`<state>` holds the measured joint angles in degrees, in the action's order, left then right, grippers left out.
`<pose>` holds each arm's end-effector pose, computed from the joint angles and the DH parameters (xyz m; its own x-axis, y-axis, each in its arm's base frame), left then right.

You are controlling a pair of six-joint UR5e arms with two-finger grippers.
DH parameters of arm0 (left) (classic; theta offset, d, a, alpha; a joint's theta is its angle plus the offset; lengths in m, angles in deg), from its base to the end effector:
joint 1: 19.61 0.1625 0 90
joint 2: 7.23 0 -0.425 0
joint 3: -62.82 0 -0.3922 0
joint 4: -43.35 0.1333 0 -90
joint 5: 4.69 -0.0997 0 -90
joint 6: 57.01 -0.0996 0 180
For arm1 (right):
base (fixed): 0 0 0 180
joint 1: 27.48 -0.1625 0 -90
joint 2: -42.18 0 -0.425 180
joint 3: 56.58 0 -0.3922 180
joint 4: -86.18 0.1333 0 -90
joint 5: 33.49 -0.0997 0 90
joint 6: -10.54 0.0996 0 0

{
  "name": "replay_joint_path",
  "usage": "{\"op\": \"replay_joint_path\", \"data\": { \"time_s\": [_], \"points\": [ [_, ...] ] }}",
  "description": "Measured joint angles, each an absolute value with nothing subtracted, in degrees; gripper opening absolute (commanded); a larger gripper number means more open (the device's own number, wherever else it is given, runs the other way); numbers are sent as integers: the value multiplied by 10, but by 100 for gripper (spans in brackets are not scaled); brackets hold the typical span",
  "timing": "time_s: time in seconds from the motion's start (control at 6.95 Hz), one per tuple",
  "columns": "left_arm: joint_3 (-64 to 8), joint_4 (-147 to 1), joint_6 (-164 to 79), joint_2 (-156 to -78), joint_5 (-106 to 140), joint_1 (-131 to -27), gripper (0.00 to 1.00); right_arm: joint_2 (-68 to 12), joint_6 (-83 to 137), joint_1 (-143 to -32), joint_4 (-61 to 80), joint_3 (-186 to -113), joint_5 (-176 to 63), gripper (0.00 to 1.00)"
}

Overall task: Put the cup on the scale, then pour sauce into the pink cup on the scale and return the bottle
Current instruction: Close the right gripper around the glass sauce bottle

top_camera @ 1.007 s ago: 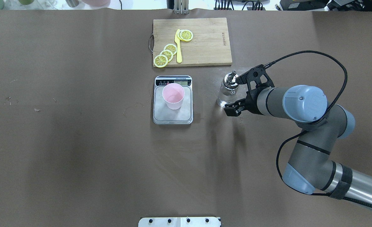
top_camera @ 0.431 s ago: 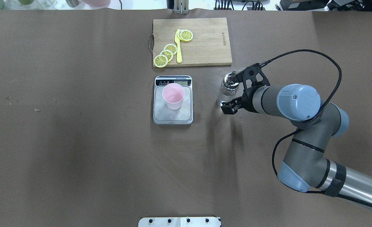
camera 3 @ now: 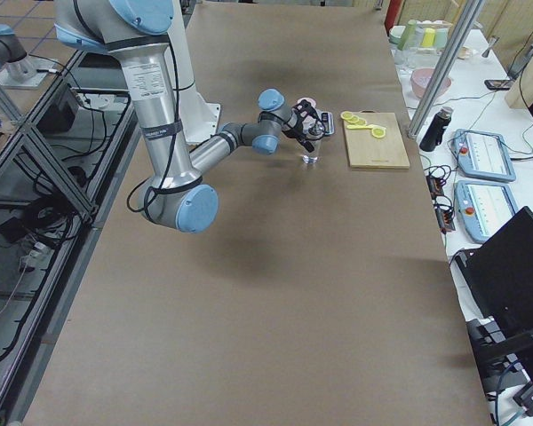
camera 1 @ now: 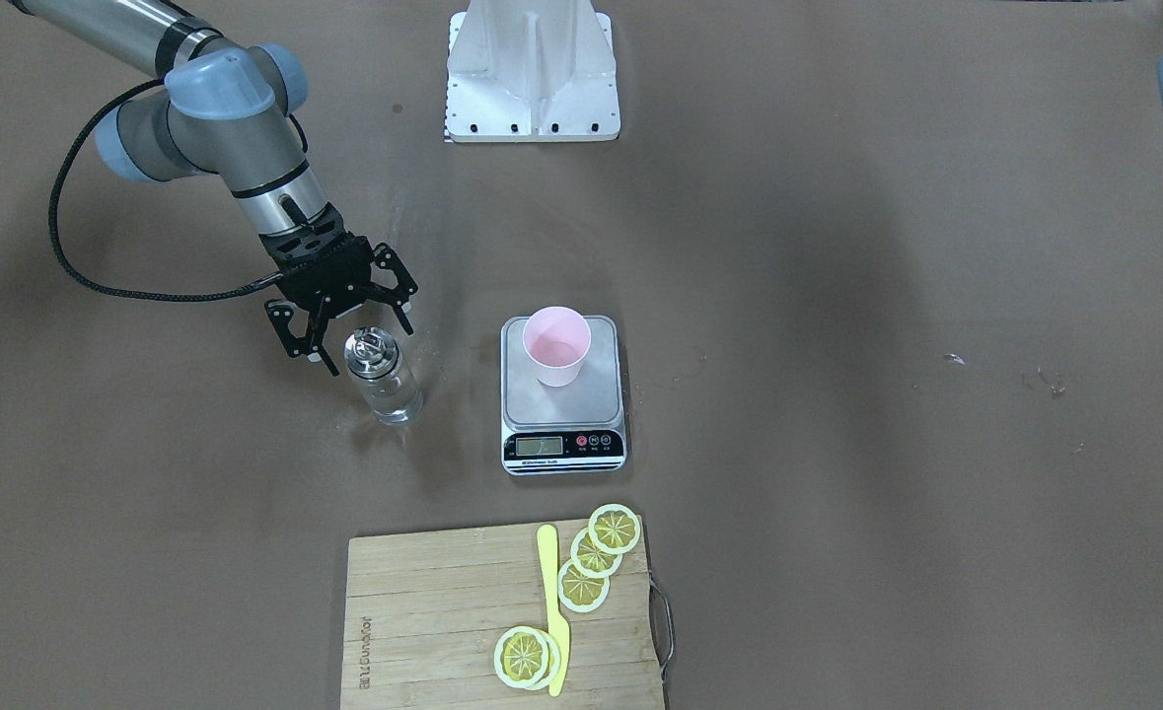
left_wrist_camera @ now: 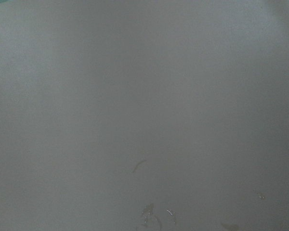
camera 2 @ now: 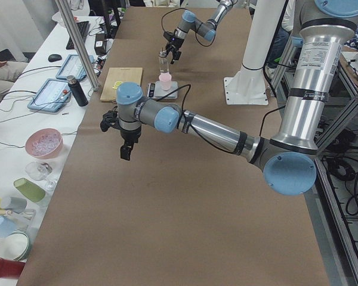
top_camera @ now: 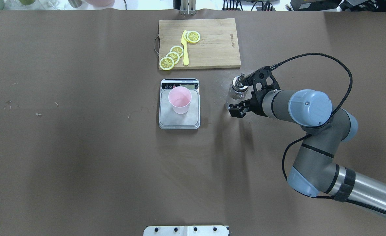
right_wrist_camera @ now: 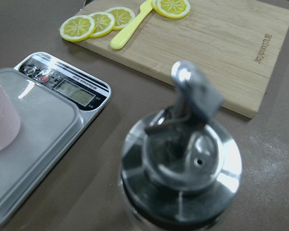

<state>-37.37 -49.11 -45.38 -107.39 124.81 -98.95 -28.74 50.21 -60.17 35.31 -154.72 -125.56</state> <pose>0.0357 -0.5676 0.4766 0.7324 0.1945 -0.6524 -0.0233 0.9649 0.2615 -0.4508 -0.4434 0.3334 0.6095 -0.5228 0.5959 -0.0669 0.7151 0.6958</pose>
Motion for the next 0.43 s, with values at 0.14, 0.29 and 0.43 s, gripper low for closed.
{"op": "replay_joint_path", "data": {
  "time_s": [0.14, 0.29, 0.43],
  "points": [
    [-375, -491, -453, -1074, 1248, -989, 97, -287, 504, -602, 367, -1541, -1254, 99],
    [-376, -491, -453, -1074, 1248, -989, 97, -287, 504, -602, 378, -1538, -1250, 99],
    [-377, -491, -453, -1074, 1248, -990, 97, -285, 504, -602, 386, -1538, -1242, 99]
  ]
}}
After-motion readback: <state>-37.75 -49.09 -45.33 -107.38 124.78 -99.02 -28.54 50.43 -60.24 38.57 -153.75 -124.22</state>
